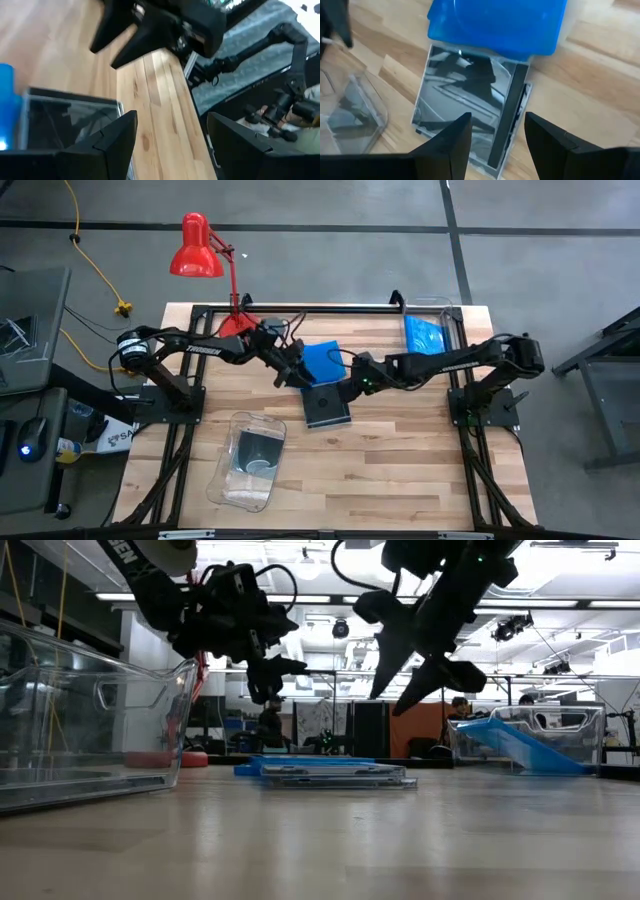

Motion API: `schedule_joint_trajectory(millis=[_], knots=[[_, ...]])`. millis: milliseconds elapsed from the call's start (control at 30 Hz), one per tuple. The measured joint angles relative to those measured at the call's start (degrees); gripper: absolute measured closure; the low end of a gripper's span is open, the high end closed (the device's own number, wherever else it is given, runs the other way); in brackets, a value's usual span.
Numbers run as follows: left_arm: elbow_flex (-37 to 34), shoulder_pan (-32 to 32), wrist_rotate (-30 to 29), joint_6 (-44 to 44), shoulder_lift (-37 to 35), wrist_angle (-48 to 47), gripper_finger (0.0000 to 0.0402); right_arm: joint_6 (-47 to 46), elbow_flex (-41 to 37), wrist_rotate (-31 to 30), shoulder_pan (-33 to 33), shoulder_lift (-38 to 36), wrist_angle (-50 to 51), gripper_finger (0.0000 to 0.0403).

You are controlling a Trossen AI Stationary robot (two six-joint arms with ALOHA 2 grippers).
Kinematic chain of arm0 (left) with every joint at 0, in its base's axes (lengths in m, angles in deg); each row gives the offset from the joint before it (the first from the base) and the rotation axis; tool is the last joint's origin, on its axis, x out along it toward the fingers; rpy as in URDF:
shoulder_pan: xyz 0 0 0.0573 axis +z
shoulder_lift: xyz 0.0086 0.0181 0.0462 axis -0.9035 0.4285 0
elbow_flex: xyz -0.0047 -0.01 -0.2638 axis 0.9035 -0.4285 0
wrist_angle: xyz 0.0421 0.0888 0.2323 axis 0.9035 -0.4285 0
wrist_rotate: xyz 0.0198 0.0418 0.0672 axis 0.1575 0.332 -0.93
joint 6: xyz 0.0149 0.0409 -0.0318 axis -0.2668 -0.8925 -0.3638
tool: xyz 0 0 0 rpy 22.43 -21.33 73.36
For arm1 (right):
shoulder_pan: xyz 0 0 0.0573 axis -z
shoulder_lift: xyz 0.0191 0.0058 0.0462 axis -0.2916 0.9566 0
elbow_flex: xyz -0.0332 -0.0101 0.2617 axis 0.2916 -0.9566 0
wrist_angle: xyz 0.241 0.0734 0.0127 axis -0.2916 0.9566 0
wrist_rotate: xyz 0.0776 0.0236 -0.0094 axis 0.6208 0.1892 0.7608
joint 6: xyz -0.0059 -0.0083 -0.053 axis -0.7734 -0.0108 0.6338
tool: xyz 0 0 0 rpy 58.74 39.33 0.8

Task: Pick & place jewel cases by type
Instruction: Put the black cd case into the bottom transparent bin

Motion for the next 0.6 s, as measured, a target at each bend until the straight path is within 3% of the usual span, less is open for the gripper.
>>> schedule_joint_trajectory(millis=[333, 600], knots=[[0.0, -6.4, -6.8, -1.8, 0.0, -6.0, 0.0163, 0.5, 0.0, 2.5, 0.0, 2.7, -0.1, 0.0237], [0.0, -10.3, -16.2, -1.9, 0.0, -11.8, 0.0163, 2.1, 0.0, 4.0, -0.4, 4.3, -0.4, 0.0234]])
